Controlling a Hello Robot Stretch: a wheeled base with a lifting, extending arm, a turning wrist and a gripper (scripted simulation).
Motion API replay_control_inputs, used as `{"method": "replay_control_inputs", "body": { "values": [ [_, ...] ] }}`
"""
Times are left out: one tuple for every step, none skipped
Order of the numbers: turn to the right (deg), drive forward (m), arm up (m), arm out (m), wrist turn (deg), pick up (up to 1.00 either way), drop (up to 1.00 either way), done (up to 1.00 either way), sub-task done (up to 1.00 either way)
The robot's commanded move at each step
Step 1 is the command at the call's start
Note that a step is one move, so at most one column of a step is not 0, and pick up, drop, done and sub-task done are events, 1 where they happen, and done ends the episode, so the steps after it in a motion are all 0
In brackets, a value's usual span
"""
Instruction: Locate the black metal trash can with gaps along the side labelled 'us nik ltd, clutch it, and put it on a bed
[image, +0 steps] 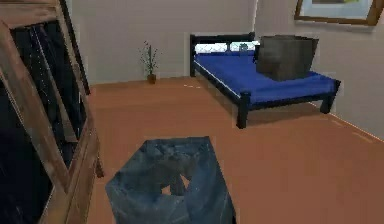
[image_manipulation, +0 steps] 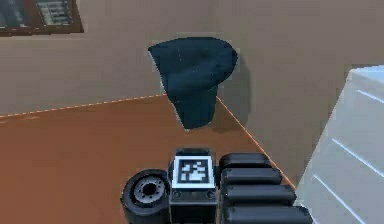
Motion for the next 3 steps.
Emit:
{"method": "replay_control_inputs", "body": {
  "values": [
    [0.0, 1.0, 0.0, 0.0, 0.0, 0.0, 0.0, 0.0, 0.0],
    [0.0, 1.0, 0.0, 0.0, 0.0, 0.0, 0.0, 0.0, 0.0],
    [0.0, 1.0, 0.0, 0.0, 0.0, 0.0, 0.0, 0.0, 0.0]
  ]
}}
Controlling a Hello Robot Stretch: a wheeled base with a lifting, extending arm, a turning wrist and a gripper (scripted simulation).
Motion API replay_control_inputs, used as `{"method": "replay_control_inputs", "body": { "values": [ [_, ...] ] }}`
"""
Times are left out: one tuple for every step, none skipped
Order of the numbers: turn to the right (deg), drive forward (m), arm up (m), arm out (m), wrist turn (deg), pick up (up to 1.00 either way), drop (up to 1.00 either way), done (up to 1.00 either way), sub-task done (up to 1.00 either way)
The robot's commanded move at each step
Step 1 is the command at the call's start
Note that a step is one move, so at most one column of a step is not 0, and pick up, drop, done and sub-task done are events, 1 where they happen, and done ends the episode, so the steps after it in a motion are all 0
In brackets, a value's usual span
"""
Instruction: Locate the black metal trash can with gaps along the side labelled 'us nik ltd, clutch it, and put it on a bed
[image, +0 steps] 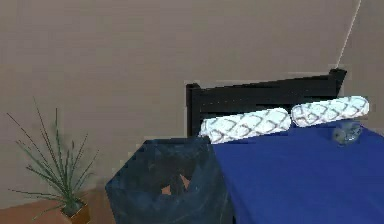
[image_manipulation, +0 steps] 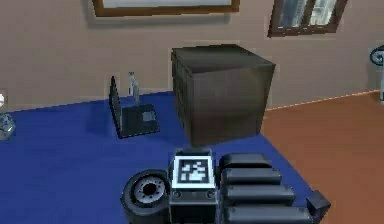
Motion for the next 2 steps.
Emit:
{"method": "replay_control_inputs", "body": {
  "values": [
    [-3.0, 0.0, 0.0, 0.0, 0.0, 0.0, 0.0, 0.0, 0.0],
    [0.0, 0.2, 0.0, 0.0, 0.0, 0.0, 0.0, 0.0, 0.0]
  ]
}}
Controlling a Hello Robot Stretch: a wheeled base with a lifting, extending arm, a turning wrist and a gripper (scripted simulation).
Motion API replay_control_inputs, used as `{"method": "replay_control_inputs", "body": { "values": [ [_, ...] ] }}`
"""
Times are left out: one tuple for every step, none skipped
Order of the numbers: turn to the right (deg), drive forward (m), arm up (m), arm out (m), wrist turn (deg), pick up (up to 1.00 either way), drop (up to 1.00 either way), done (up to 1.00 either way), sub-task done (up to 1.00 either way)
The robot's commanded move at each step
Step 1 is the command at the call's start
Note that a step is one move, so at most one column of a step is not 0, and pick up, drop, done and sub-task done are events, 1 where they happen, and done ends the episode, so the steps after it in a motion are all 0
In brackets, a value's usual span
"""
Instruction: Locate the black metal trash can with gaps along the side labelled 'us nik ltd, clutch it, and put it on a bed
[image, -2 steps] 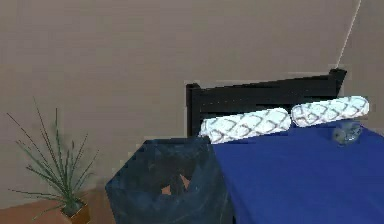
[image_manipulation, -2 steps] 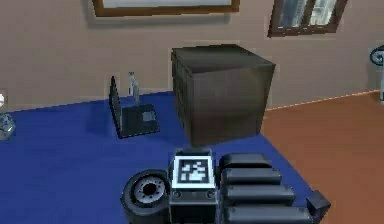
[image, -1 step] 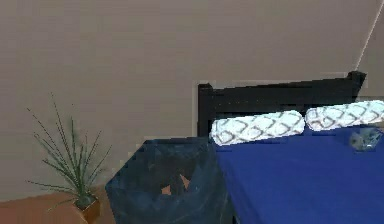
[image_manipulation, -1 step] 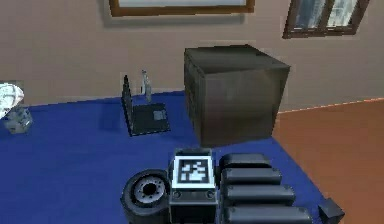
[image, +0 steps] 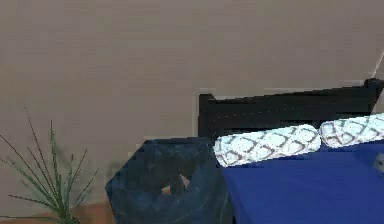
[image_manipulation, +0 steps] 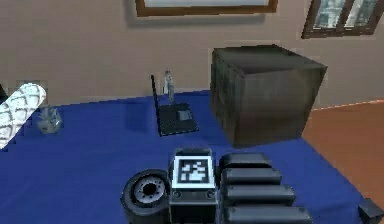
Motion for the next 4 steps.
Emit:
{"method": "replay_control_inputs", "body": {
  "values": [
    [-45.0, 0.0, 0.0, 0.0, 0.0, 0.0, 0.0, 0.0, 0.0],
    [-45.0, 0.0, 0.0, 0.0, 0.0, 0.0, 0.0, 0.0, 0.0],
    [-21.0, 0.0, 0.0, 0.0, 0.0, 0.0, 0.0, 0.0, 0.0],
    [45.0, 0.0, 0.0, 0.0, 0.0, 0.0, 0.0, 0.0, 0.0]
  ]
}}
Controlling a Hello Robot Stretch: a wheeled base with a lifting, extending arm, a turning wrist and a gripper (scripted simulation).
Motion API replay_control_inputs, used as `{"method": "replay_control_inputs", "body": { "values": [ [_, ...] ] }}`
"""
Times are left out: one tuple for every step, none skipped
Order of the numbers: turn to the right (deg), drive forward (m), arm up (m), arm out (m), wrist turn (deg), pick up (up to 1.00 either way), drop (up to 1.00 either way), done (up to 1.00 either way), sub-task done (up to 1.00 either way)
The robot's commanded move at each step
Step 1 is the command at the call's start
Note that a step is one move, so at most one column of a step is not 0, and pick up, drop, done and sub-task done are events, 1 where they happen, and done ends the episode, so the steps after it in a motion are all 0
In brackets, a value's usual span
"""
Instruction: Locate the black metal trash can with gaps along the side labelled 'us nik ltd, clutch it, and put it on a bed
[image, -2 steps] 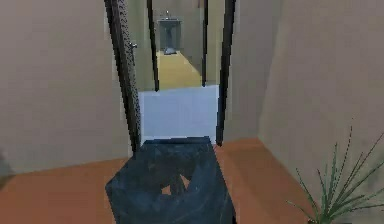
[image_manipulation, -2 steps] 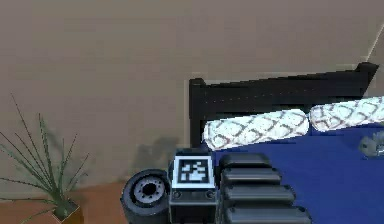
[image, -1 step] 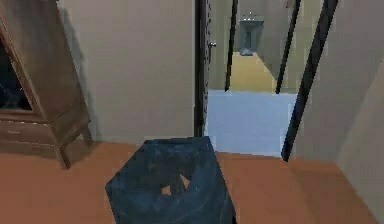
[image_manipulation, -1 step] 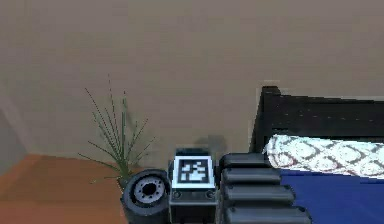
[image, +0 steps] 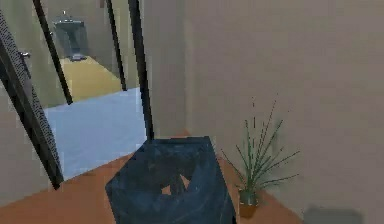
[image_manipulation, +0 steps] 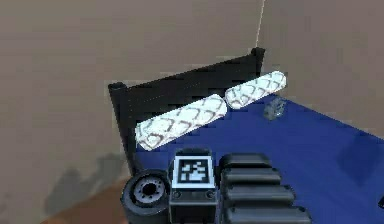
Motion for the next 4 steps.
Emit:
{"method": "replay_control_inputs", "body": {
  "values": [
    [42.0, 0.0, 0.0, 0.0, 0.0, 0.0, 0.0, 0.0, 0.0],
    [0.0, 0.0, 0.0, 0.48, 0.0, 0.0, 0.0, 0.0, 0.0],
    [0.0, 0.0, 0.0, 0.0, 45.0, 0.0, 0.0, 0.0, 0.0],
    [0.0, 0.0, 0.0, 0.0, 45.0, 0.0, 0.0, 0.0, 0.0]
  ]
}}
